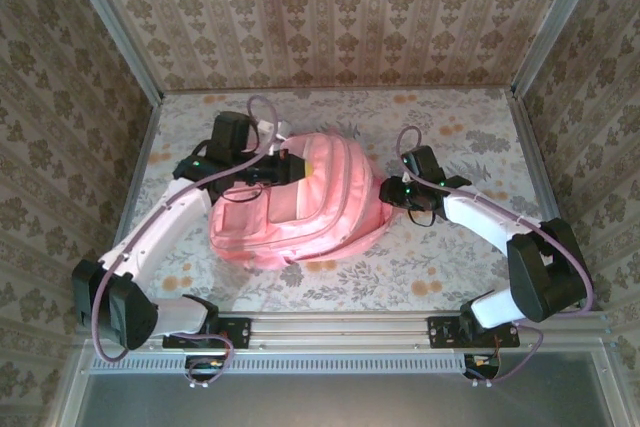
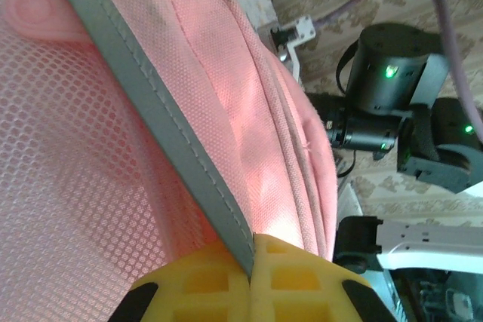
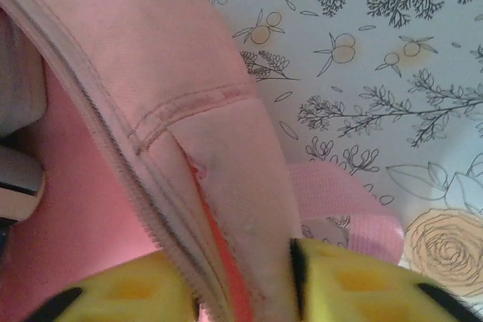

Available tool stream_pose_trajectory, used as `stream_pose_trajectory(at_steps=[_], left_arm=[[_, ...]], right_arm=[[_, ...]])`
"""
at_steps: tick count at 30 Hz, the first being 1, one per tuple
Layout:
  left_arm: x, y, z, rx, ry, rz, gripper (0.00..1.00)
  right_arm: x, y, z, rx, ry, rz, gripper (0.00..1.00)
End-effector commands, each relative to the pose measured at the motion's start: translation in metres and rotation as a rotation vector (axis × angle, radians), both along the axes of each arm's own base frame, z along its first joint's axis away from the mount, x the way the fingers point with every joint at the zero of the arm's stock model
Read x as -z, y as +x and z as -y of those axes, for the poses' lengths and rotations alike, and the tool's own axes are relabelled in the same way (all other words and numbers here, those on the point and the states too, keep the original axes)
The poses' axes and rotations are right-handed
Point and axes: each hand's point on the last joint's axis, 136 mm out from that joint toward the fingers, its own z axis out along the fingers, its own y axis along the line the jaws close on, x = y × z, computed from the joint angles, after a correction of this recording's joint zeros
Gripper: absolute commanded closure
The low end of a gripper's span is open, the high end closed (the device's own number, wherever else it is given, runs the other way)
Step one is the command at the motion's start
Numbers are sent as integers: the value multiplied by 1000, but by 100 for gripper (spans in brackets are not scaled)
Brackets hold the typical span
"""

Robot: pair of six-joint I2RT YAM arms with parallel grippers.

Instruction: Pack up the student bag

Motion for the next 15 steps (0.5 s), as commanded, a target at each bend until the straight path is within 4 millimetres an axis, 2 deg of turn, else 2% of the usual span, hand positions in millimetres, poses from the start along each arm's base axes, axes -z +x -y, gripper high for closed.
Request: stream_pose_trajectory(at_steps=[1, 3, 7, 8, 11, 13, 15], left_arm=[[14, -3, 10, 37, 65, 25, 99], [26, -3, 16, 48, 106, 25, 96], [55, 4, 30, 51, 214, 27, 96], [61, 7, 33, 46, 229, 25, 96], [78, 16, 44, 30, 248, 4, 96], [88, 22, 50, 23, 253, -13, 96], [95, 30, 56, 17, 254, -23, 95]], right_arm=[[4, 1, -4, 31, 69, -9, 81], [6, -3, -2, 50, 89, -13, 87], [10, -13, -2, 85, 146, -18, 87], [2, -14, -1, 92, 166, 9, 87], [2, -20, 3, 116, 176, 21, 86], [3, -22, 8, 126, 160, 28, 78], [2, -23, 14, 133, 132, 28, 61]])
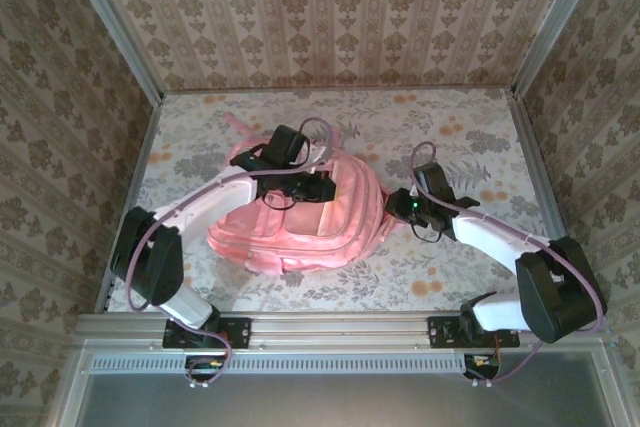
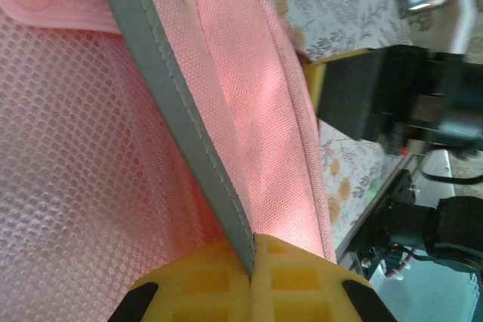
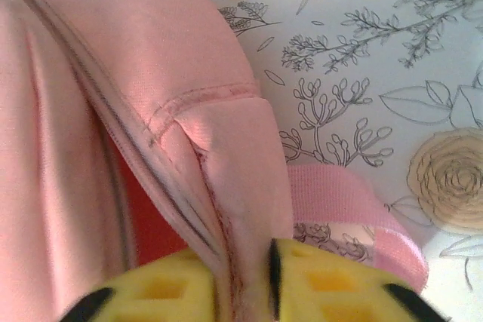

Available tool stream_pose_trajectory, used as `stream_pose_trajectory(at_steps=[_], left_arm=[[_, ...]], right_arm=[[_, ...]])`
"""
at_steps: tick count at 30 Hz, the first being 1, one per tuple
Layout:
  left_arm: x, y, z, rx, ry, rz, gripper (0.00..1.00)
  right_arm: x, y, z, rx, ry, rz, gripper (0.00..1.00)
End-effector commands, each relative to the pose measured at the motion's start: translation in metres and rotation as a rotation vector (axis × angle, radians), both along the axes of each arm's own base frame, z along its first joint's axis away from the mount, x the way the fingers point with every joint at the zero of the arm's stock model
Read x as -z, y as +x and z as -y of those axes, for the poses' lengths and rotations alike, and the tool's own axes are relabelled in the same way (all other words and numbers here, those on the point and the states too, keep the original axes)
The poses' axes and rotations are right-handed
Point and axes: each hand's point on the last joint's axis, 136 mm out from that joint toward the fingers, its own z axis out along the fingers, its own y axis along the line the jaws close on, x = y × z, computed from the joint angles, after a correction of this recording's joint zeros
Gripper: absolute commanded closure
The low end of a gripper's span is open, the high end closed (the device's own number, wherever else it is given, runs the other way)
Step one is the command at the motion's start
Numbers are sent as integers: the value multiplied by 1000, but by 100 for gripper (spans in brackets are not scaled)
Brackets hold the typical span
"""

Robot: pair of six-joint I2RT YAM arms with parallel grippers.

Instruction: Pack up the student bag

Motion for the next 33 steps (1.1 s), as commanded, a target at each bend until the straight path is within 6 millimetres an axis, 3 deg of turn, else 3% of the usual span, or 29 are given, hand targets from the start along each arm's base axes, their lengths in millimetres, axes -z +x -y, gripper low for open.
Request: stream_pose_trajectory(at_steps=[1, 6, 10, 14, 20, 27, 30, 33], left_arm=[[-4, 32, 7, -57, 7, 71, 95], [-9, 58, 12, -99, 15, 91, 95], [-23, 75, 14, -126, -15, 110, 94], [-26, 74, 15, -103, -34, 109, 94], [-8, 47, 23, -43, -32, 54, 91], [11, -24, 53, 151, 22, 39, 85], [10, -55, 58, 249, 54, 53, 76], [-10, -52, 35, 192, 88, 128, 60]], right_arm=[[-10, 2, 12, 36, -28, 32, 54], [-35, -6, 26, 56, -81, 98, 37], [-52, -22, 27, 32, -77, 155, 35], [-52, -35, 27, -1, -91, 160, 35], [-53, -34, 39, 25, -154, 156, 36], [-63, -18, 40, 46, -181, 147, 36], [-68, -9, 38, 43, -181, 155, 36], [-72, 2, 32, 22, -169, 155, 34]])
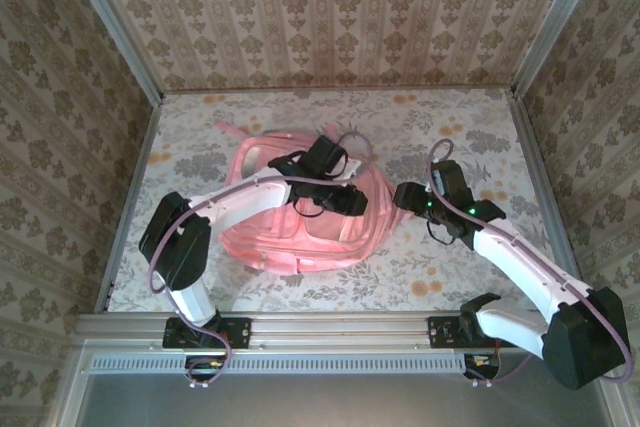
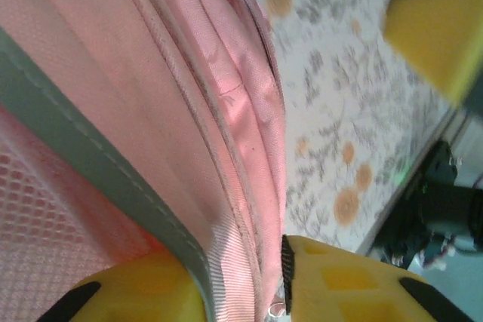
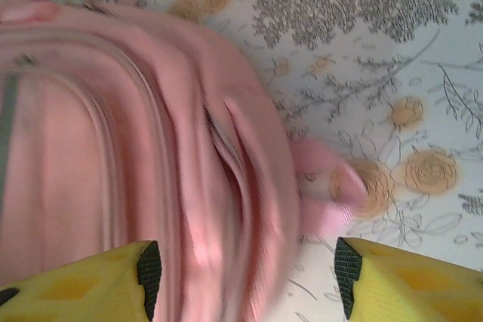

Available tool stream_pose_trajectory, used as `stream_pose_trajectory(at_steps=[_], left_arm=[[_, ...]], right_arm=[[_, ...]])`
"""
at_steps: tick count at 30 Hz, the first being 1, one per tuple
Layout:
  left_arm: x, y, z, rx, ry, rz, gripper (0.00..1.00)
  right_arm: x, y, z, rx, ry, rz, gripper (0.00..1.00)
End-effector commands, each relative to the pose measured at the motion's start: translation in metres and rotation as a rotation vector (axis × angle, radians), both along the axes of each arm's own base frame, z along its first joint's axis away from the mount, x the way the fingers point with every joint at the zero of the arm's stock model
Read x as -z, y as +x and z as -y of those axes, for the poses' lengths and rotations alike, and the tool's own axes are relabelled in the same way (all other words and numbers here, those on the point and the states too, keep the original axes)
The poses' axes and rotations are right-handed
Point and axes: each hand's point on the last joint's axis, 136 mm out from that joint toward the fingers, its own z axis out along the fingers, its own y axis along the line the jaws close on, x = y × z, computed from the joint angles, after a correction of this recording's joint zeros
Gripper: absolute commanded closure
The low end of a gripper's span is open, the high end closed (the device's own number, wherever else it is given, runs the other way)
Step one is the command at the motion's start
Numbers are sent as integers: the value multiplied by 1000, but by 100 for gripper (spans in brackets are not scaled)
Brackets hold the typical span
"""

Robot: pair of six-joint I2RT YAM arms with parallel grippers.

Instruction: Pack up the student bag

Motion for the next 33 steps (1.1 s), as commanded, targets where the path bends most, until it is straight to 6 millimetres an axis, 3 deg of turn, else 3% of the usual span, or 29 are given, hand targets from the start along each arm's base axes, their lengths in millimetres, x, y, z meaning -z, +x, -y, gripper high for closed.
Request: stream_pose_trajectory(at_steps=[1, 5, 10, 13, 14, 16, 19, 22, 25, 29, 33], left_arm=[[-39, -10, -32, -20, -12, 82, 52], [-75, -8, -84, -180, -73, 139, 34], [-68, -28, -161, -431, 2, 161, 29], [-47, -51, -203, -569, 39, 124, 41], [-36, -60, -215, -605, 65, 101, 50], [-13, -81, -230, -653, 86, 20, 75], [17, -108, -232, -635, 82, -103, 98], [36, -125, -242, -624, 144, -144, 100], [49, -128, -248, -631, 189, -151, 100], [72, -102, -245, -673, 263, -146, 100], [74, -55, -223, -692, 240, -127, 100]], right_arm=[[-11, 15, -6, -32, -3, 14, 32], [-1, 31, -17, -70, 3, -29, 29], [23, 48, -23, -70, 14, -105, 30], [35, 56, -21, -44, 25, -134, 31], [38, 59, -21, -36, 30, -138, 32], [44, 63, -18, -14, 21, -154, 32], [51, 67, -8, 37, -19, -173, 32], [57, 71, 0, 76, -43, -184, 32], [65, 74, -2, 65, -38, -203, 32], [80, 71, -14, 24, 4, -241, 33], [90, 62, -15, 17, 23, -256, 34]])
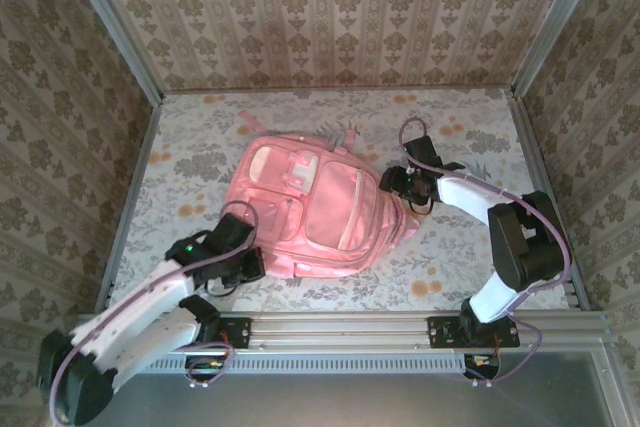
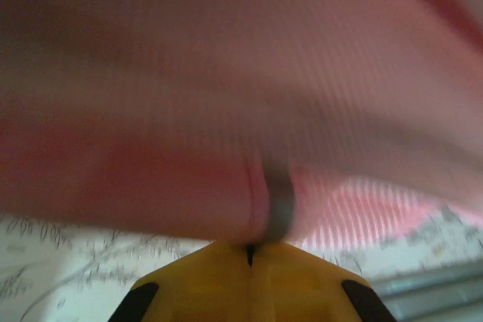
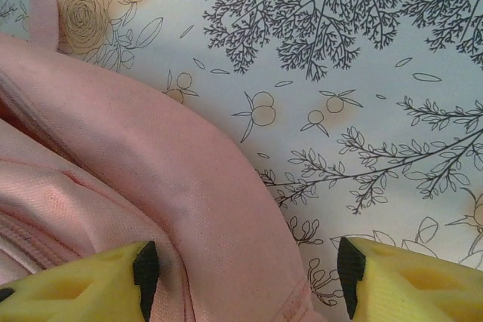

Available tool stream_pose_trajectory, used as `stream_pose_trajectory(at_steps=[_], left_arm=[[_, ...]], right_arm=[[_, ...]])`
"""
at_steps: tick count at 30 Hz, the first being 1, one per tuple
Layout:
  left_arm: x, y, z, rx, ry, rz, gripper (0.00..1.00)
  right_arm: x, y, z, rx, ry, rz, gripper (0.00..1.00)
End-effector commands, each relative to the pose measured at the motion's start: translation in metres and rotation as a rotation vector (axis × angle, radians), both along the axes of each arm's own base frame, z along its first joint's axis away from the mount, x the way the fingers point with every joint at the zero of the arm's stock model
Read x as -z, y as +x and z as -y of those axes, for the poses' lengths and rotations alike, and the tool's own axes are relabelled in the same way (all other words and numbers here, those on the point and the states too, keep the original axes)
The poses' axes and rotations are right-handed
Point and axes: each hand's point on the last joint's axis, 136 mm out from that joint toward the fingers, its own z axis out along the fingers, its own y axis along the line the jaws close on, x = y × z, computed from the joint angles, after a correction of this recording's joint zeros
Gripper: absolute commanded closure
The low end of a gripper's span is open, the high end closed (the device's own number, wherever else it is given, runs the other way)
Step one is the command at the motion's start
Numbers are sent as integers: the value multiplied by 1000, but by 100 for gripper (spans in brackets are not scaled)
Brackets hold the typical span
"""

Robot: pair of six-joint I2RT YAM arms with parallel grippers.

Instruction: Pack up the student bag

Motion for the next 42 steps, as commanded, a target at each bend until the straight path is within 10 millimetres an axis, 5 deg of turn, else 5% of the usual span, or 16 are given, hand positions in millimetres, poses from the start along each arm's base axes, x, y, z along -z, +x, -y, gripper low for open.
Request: stream_pose_trajectory(at_steps=[1, 7, 11, 16, 21, 24, 30, 36, 42], left_arm=[[-14, 51, 23, 14, -39, 118, 100], [-46, 126, 34, 21, -40, 175, 97], [-47, 175, 35, -11, -47, 168, 92], [-51, 231, 56, -7, -106, 157, 84], [-64, 278, 91, 109, -150, 136, 76], [-92, 294, 80, 83, -116, 216, 72], [-158, 276, 41, 28, -79, 373, 63], [-162, 215, 45, 87, -149, 365, 56], [-164, 164, 54, 163, -239, 379, 45]], right_arm=[[10, -11, -2, -5, 28, -27, 34], [17, -38, 6, 1, 28, -25, 34], [20, -62, -5, -31, 64, -22, 34], [5, -94, -44, -134, 138, 56, 34], [-24, -119, -105, -278, 285, 164, 34], [-41, -121, -114, -334, 289, 182, 33], [-60, -130, -84, -382, 127, 267, 29], [-55, -127, -45, -283, -12, 277, 32], [-17, -136, -66, -346, 55, 146, 32]])
